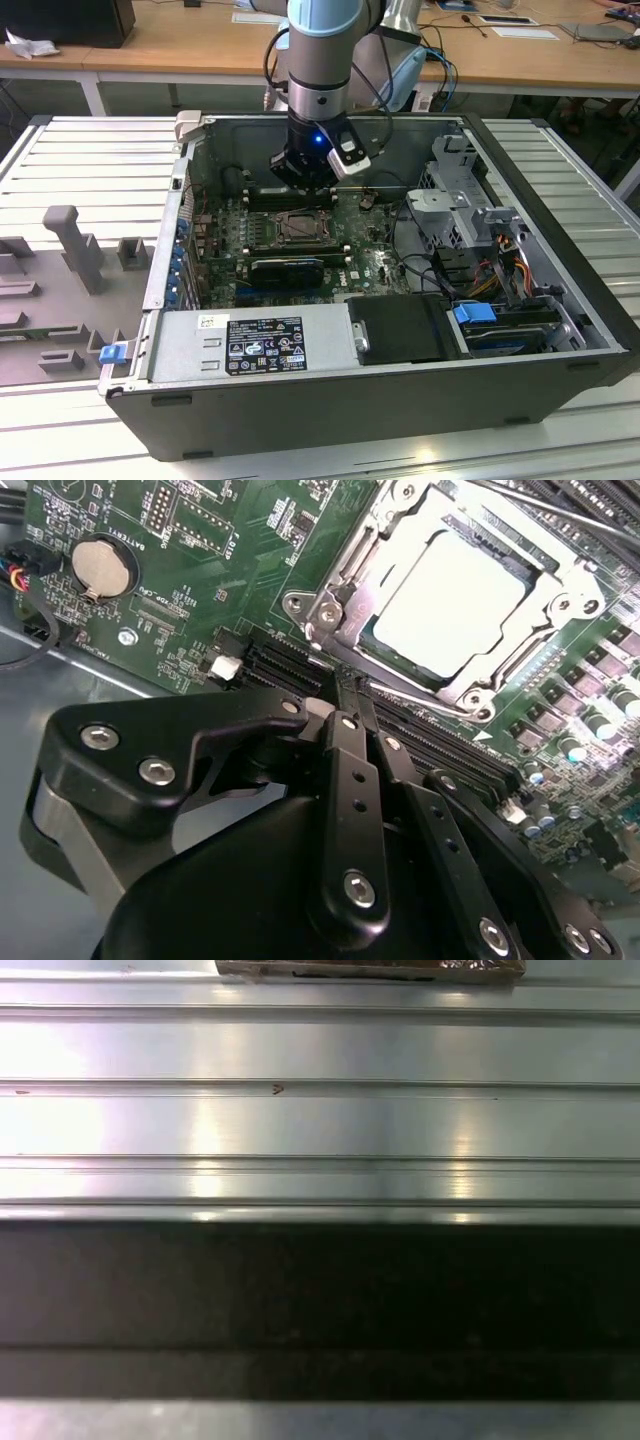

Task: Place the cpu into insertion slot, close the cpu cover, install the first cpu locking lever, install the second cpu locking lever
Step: 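Install the first cpu locking lever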

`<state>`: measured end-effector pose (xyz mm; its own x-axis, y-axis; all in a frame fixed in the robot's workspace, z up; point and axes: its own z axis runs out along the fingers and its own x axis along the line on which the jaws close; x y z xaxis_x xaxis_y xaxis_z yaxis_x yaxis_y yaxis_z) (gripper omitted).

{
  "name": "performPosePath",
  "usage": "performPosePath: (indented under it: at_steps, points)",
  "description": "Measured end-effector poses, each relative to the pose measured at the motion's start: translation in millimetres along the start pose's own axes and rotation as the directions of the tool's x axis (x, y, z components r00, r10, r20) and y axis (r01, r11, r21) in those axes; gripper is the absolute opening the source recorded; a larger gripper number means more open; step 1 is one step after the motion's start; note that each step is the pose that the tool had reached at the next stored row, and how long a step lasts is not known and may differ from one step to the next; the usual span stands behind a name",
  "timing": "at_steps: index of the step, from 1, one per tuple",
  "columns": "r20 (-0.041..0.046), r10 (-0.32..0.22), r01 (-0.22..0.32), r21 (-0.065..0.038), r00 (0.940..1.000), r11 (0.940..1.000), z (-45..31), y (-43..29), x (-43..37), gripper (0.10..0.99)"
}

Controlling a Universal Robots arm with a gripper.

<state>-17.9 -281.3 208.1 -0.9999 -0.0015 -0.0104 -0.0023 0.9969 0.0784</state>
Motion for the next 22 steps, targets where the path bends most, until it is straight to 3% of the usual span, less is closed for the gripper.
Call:
performPosePath:
  at_steps: [12, 22]
  points:
    - [0.0005, 0.008, -0.008, 0.008, 1.0000, 0.9999, 3.0, -0.8, -1.3, 0.106]
    - [0.0010, 0.012, -0.012, 0.008, 0.9999, 0.9999, 6.1, -3.4, -1.2, 0.106]
